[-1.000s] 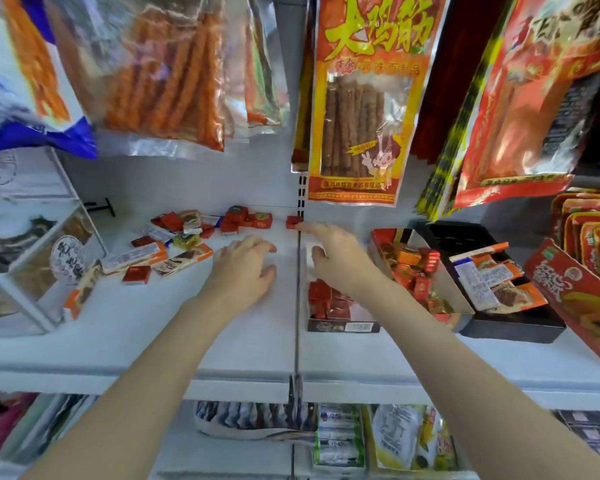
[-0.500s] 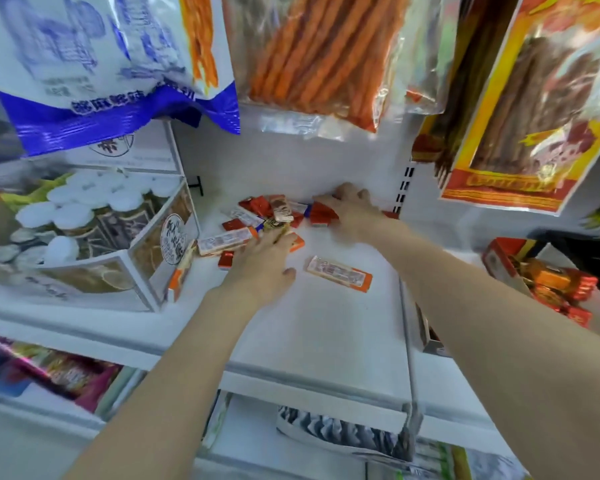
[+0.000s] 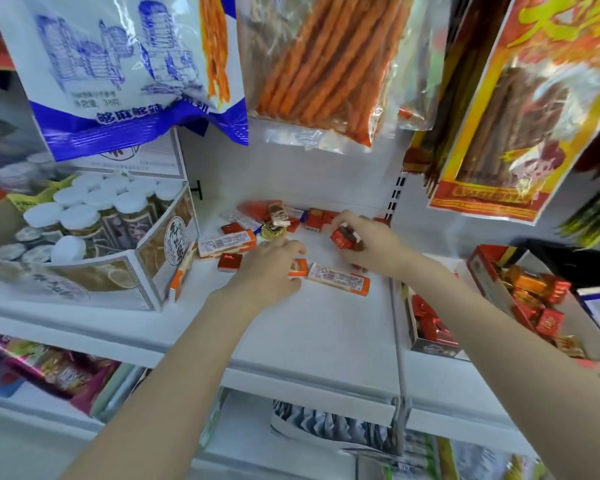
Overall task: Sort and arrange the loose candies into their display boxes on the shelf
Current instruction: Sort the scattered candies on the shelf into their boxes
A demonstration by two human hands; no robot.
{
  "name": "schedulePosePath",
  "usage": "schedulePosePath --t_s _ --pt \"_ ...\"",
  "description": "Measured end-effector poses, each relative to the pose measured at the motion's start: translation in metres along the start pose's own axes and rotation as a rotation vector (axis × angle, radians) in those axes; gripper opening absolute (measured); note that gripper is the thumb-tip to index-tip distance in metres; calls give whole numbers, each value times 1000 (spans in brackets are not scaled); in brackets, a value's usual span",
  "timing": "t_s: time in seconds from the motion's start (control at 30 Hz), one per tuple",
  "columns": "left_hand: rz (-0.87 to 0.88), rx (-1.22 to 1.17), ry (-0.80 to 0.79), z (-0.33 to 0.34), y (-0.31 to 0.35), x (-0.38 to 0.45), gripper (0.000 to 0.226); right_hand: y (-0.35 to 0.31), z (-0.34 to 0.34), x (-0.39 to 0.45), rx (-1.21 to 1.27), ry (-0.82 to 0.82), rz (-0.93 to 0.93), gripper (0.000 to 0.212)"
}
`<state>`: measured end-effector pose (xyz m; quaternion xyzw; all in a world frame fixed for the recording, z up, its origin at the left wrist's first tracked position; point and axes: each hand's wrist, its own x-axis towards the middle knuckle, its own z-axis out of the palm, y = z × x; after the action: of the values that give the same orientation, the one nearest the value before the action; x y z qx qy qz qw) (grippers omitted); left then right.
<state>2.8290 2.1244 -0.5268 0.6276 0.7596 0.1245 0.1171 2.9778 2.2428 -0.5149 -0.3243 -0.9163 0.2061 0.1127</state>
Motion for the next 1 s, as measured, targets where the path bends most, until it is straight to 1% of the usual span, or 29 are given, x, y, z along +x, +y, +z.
schedulePosePath --t_s 0.03,0.1,0.13,0.23,0.37,0.5,0.6,0.63,0.73,0.8,0.9,1.0 --pt "1 37 -17 1 1 0 50 -4 -4 -12 67 43 7 34" --pt "-22 92 -46 3 4 0 48 -10 -14 -40 175 81 21 32" --pt "-39 96 -47 3 5 0 46 -12 -20 -53 166 89 19 31" --pt "-57 101 -32 4 9 -2 44 -3 -41 -85 -43 134 41 32" --pt "-61 137 16 7 19 -7 49 28 -62 -129 -159 202 224 35" --pt "11 75 73 11 44 -9 47 57 -73 -165 -274 312 388 36" --pt "77 17 95 13 75 -8 44 66 -79 -173 -301 384 436 38" --pt "105 6 98 14 86 -8 44 68 -78 -175 -314 377 440 38" --pt "199 -15 101 19 115 -8 45 75 -76 -181 -365 284 484 41" --pt "234 -17 104 23 127 -9 45 77 -79 -186 -367 293 480 39" --pt "243 10 106 27 128 -10 44 77 -88 -190 -308 362 458 34" --pt "230 31 103 27 120 -9 43 75 -88 -192 -284 298 465 37"
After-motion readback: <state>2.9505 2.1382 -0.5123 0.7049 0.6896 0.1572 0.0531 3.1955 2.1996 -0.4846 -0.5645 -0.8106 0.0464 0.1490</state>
